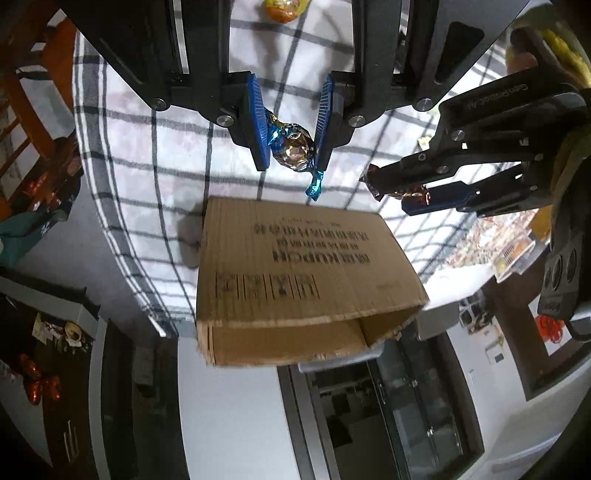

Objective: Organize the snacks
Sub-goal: 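Carry both candies over the box and open both grippers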

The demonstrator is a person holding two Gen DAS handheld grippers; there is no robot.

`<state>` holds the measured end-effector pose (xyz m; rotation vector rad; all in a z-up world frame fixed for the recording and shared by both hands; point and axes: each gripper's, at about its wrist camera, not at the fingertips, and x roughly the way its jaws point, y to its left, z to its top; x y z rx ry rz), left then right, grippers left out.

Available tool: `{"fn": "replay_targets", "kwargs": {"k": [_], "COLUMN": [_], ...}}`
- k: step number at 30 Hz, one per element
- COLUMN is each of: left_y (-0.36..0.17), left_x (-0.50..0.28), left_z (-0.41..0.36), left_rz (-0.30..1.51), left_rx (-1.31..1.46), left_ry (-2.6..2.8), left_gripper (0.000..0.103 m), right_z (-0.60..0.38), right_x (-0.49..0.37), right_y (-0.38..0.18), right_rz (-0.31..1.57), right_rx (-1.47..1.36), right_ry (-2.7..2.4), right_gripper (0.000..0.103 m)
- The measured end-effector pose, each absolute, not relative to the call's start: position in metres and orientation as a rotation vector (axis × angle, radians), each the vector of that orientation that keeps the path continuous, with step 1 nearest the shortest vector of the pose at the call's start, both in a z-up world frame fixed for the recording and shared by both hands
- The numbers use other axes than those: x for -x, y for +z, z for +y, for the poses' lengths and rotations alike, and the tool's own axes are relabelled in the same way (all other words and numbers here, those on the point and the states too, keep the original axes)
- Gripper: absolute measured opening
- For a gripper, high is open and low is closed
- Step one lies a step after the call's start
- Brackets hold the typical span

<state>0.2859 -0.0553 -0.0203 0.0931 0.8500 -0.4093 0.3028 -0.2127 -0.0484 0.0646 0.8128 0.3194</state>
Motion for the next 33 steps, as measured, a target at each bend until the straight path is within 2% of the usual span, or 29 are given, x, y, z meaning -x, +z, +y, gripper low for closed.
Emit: {"fn": "replay_targets", "kwargs": {"k": [16,33], "left_y": [0.05,0.088], "left_x": [-0.289,-0.353], "left_z": [-0.037,-0.03], "left_rz": [0.68,0.59], "left_rx": [-0.064,-0.073], "left_ry": [-0.388,-0.347], "left_gripper": [0.036,0.036], "right_z": [-0.205,-0.201], "right_x": [-0.306,-0.366], "right_y": [0.021,0.062], "right_rz": [0.626,0.533], "right_rx": [-0.064,-0.028], "right_ry": [0.321,0.309], "right_gripper": [0.026,0.026]}}
